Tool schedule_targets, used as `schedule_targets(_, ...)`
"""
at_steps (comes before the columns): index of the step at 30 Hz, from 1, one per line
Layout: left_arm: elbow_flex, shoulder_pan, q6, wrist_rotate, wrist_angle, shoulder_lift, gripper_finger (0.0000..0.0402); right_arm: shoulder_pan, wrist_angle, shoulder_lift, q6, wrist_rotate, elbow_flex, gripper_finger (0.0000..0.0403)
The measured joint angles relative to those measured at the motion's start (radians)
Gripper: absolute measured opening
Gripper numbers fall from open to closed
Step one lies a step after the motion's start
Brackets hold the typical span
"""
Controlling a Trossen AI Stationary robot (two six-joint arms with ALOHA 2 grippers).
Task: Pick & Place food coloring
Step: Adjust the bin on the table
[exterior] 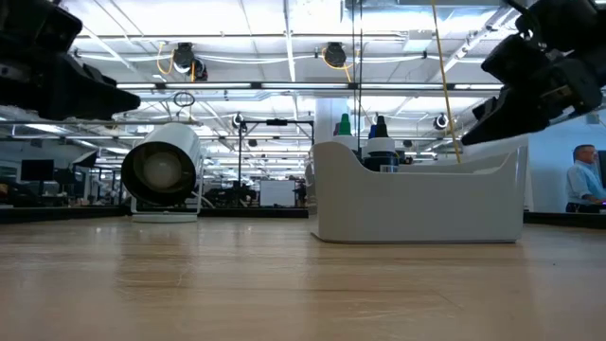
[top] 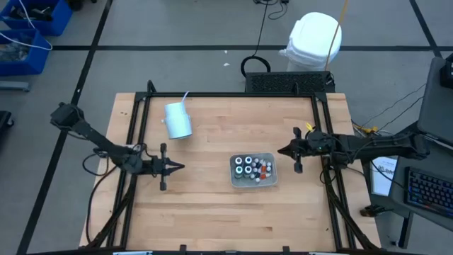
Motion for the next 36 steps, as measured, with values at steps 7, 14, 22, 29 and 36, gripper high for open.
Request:
schedule_targets(7,0.102,0.114,-0.044,0.124,0.073,0.232,0.0002,0.001,-0.017,-0.047,0.098,-0.002,-0.064,0.0)
schedule_targets(14,0.303,0.178,-0.08,0.242,0.071,0.553,0.0001,0.045,-0.025,-0.047,0.212,-0.002,-0.127,0.0)
schedule_targets(22,0.554,0.226,-0.097,0.302,0.054,0.801,0.0003,0.144,0.073,-0.047,0.298,0.002,-0.193,0.0)
schedule_targets(29,0.675,0.281,-0.251,0.301,-0.08,0.926,0.0003,0.208,0.18,-0.046,0.333,0.006,-0.266,0.0)
schedule_targets(36,0.702,0.328,-0.311,0.302,-0.125,0.97,0.0005,0.235,0.198,-0.025,0.388,0.033,-0.286,0.0)
